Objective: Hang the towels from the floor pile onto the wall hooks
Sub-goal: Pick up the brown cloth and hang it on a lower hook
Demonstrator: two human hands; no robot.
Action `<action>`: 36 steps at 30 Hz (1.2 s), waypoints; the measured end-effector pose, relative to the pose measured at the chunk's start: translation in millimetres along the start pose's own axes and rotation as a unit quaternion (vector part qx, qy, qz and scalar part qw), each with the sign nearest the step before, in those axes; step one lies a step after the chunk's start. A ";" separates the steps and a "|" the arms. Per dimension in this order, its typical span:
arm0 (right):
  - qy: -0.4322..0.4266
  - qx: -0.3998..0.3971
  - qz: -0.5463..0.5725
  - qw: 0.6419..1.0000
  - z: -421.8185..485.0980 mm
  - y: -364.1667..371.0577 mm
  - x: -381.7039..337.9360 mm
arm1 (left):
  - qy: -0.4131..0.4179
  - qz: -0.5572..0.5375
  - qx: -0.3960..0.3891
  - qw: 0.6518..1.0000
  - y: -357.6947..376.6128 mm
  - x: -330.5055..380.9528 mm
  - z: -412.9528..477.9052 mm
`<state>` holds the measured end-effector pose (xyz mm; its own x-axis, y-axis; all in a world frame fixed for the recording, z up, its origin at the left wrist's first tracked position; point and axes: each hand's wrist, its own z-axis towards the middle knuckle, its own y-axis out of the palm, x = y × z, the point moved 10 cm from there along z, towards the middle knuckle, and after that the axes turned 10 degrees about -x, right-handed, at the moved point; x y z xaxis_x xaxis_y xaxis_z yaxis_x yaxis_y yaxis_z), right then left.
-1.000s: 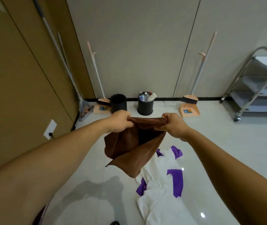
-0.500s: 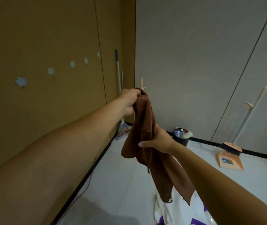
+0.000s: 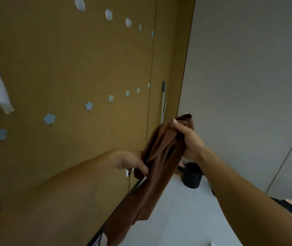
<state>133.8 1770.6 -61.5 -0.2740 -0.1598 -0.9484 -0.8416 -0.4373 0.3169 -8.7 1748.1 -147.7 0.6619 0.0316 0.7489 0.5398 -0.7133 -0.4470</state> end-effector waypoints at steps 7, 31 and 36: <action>0.033 -0.048 -0.048 0.997 30.1 41.5 15.4 | 0.154 -0.382 0.128 0.902 -83.1 -23.3 -75.9; 0.073 -0.062 -0.118 0.988 98.7 44.5 44.9 | 0.137 -0.424 0.398 0.802 -130.9 -26.7 -99.8; 0.038 -0.261 -0.095 0.960 106.7 88.5 58.5 | 0.209 -0.398 0.350 0.822 -129.2 29.9 -79.3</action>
<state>-6.4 1817.0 -90.5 -0.0874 -0.0879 -0.9923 -0.5205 -0.8453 0.1207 -99.9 1785.7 -28.7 -0.2033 -0.0549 0.9776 0.9791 -0.0004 0.2036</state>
